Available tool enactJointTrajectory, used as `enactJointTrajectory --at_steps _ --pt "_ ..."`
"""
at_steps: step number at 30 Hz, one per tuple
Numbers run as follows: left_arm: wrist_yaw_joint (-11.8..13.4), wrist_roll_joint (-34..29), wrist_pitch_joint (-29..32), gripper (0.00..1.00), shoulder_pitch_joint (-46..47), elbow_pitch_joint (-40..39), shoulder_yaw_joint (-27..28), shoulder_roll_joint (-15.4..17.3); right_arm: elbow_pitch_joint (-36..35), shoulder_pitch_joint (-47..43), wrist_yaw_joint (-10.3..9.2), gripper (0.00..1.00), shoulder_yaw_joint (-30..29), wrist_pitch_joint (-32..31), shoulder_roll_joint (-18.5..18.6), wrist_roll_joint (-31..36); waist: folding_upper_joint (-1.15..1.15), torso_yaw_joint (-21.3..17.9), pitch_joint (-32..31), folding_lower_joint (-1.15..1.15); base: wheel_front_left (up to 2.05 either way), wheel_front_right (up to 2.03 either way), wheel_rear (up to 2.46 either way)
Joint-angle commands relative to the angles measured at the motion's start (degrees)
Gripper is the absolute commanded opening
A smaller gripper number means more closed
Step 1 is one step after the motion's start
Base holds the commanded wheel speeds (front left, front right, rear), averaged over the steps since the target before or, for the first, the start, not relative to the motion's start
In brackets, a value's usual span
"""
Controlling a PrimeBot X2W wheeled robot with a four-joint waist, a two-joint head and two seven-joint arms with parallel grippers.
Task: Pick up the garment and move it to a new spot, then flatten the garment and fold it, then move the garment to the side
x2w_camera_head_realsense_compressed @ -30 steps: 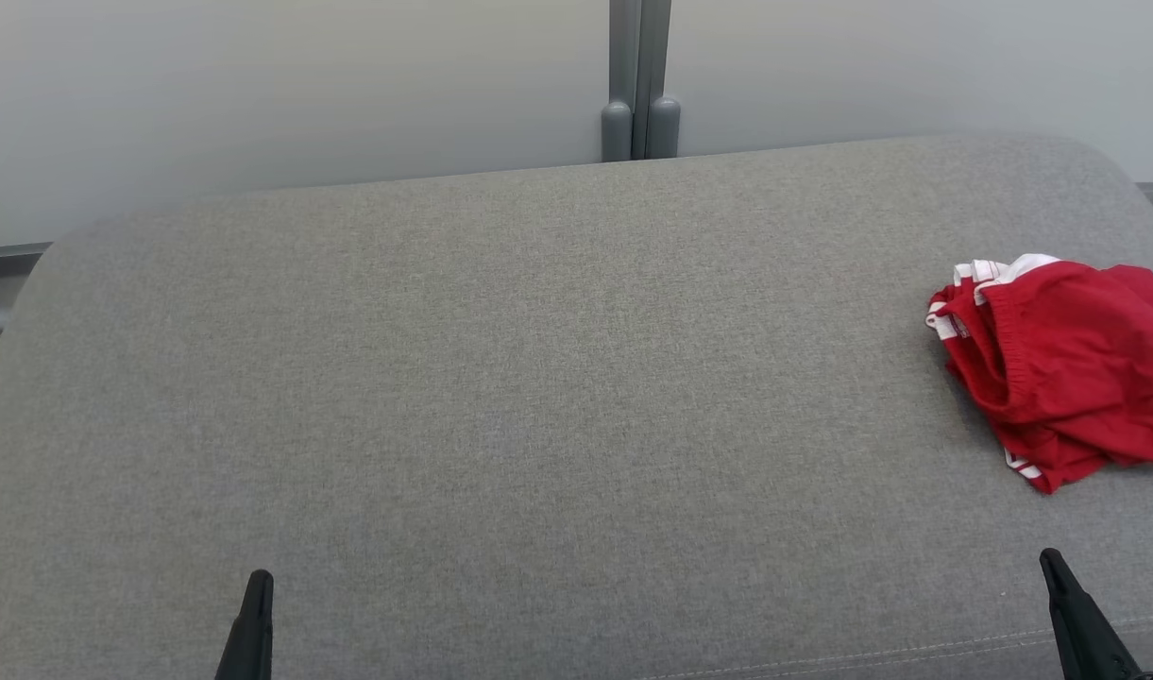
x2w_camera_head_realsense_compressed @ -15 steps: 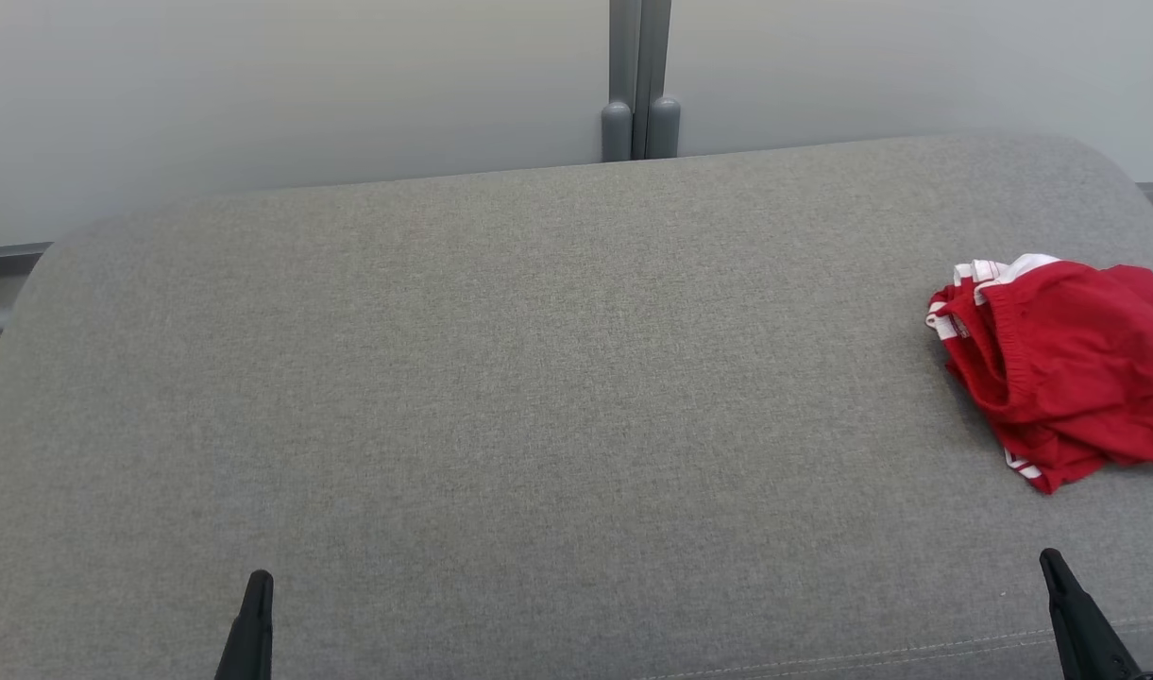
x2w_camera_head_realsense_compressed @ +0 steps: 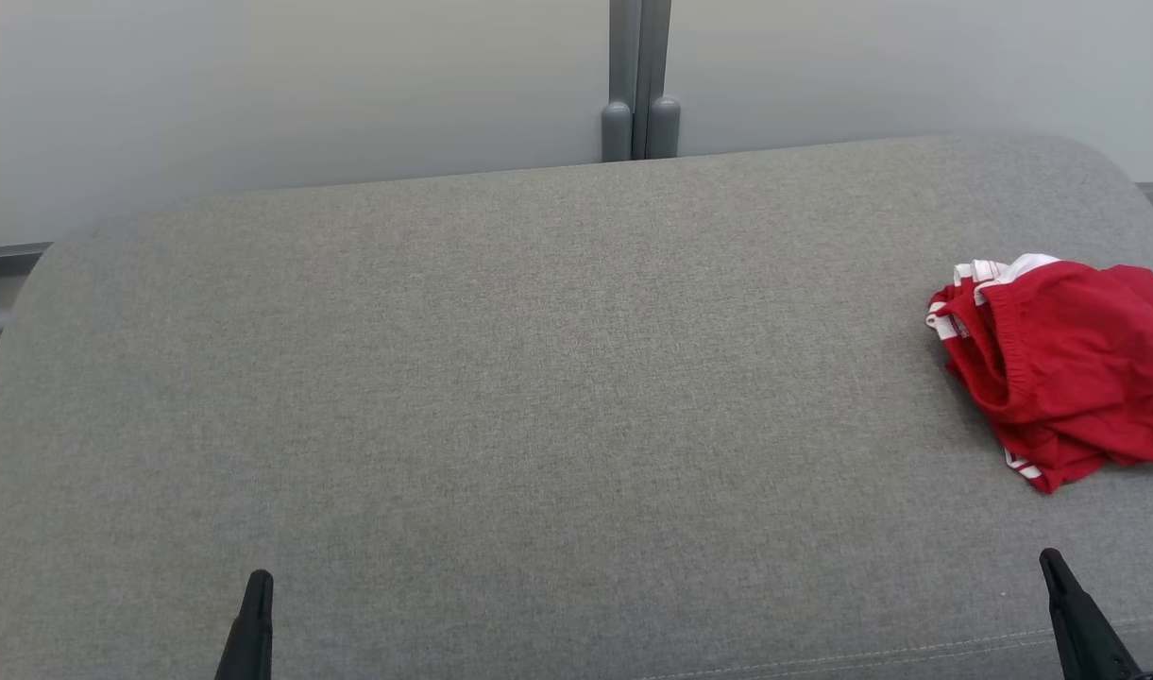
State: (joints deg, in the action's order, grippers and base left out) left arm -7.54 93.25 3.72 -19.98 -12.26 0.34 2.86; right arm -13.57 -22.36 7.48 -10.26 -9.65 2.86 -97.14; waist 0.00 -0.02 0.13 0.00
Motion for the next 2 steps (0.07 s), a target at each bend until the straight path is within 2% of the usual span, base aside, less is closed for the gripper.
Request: enactJointTrajectory --at_steps 1,2 --pt "-0.1 0.1 0.2 0.0 -0.6 -0.1 0.3 -0.1 -0.3 -0.7 0.02 0.0 0.0 0.1 0.1 -0.2 0.0 0.0 0.0 0.0 0.0 0.0 0.0" --pt "-0.1 0.1 0.2 0.0 -0.6 -0.1 0.3 -0.1 -0.3 -0.7 0.02 0.0 0.0 0.1 0.1 -0.2 0.0 0.0 0.0 0.0 0.0 0.0 0.0"
